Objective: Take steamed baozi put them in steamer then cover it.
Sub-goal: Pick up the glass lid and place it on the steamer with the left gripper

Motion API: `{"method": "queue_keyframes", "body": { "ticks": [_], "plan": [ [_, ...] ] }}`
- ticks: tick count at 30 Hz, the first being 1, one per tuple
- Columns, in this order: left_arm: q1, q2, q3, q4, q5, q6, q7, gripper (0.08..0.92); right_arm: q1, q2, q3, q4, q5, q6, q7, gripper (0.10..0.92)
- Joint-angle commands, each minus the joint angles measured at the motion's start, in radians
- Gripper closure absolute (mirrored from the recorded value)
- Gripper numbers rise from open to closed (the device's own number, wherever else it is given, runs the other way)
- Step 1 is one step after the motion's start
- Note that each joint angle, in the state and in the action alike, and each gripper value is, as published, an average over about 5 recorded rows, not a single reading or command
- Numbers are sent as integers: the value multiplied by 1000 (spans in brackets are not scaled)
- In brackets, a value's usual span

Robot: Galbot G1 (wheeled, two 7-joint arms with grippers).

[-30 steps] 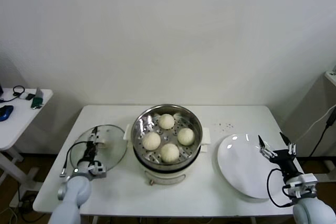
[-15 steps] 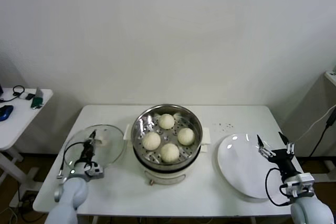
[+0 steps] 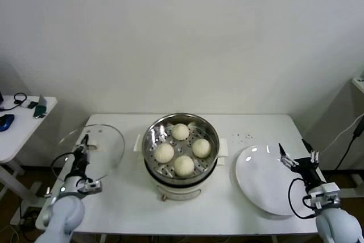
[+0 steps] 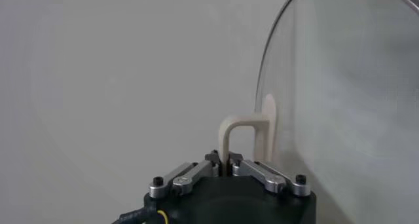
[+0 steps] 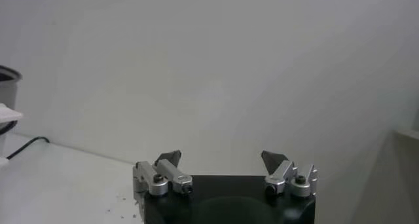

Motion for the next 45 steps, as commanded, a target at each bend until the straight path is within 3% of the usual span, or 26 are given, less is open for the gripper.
{"method": "queue_keyframes", "body": {
  "ticks": [1,11,15,20,27,32,40,45],
  "plan": [
    [223,80,-32,-430,-43,251,5,851,34,-14,-22,-34,-28,6,1,203],
    [222,231,93,-626,-79,431,77,851,68,-3,-77,-63,-57,9,-3,203],
    [132,284,245,-626,-102,502,65,851,72,4,-91,-71,-68,13,-3,203],
    [-66,289,520,-604,-145,612,76,851,82,27,-98,-88,-81,22,-4,203],
    [-288,163,751,-496,-43,627,174,851,88,71,-96,-104,-107,34,-4,203],
    [-323,81,821,-427,-5,627,202,851,87,87,-91,-119,-123,45,-4,203],
    [-333,-97,833,-336,74,627,264,851,90,100,-80,-129,-142,52,-3,203],
    [-337,-168,850,-280,102,627,292,851,95,98,-81,-129,-149,50,-2,203]
  ]
}}
